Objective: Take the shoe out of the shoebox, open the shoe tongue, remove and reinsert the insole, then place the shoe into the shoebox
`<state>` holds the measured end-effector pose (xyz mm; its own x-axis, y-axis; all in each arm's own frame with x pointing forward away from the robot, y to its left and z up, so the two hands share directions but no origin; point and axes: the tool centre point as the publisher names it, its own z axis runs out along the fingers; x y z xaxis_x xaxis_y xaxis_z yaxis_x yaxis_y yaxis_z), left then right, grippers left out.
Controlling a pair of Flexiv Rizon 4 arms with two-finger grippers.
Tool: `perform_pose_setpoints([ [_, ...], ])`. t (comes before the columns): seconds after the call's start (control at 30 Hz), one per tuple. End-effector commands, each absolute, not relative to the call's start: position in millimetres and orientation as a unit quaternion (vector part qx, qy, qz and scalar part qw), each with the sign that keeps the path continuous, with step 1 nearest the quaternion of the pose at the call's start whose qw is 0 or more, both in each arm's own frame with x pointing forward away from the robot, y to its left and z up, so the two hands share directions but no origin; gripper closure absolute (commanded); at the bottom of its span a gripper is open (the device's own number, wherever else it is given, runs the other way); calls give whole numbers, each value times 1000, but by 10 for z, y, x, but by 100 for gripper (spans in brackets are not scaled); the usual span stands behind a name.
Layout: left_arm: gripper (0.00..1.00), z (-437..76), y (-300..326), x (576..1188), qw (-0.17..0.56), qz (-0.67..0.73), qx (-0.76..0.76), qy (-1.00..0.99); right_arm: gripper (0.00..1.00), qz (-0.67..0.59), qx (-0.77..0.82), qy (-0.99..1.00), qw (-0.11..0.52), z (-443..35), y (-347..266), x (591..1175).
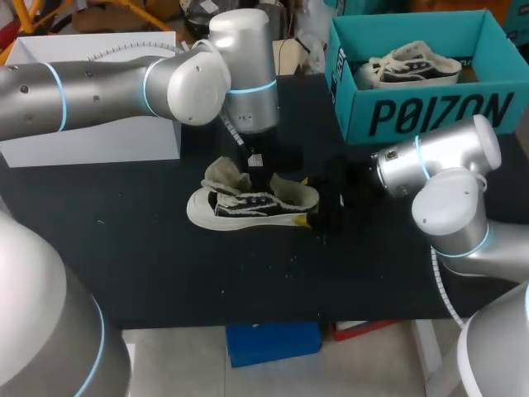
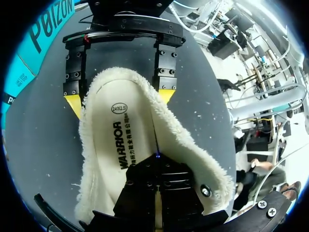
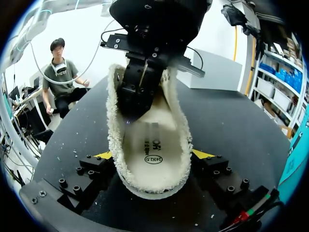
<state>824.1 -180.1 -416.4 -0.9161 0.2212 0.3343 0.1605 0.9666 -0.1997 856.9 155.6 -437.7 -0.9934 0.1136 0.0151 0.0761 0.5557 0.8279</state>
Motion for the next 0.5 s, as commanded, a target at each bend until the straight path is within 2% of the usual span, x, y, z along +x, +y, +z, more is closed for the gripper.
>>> perform_pose_setpoints([
  [0.03,100,-4281,-1842,8225,185,85,-100,-974,100,468,55,882,20,-4401,1571,8582],
  [0.27,100,-4293,-1850,8222,189,86,-106,-973,100,468,55,882,20,-4401,1571,8582],
  [0.33,66,-4281,-1848,8224,185,84,-106,-973,100,468,55,882,20,-4401,1571,8582],
  [0.43,62,-4245,-1838,8229,174,71,-105,-977,100,468,55,882,20,-4401,1571,8582],
  [0.5,54,-4228,-1832,8238,167,65,-105,-978,100,468,55,882,20,-4401,1571,8582],
])
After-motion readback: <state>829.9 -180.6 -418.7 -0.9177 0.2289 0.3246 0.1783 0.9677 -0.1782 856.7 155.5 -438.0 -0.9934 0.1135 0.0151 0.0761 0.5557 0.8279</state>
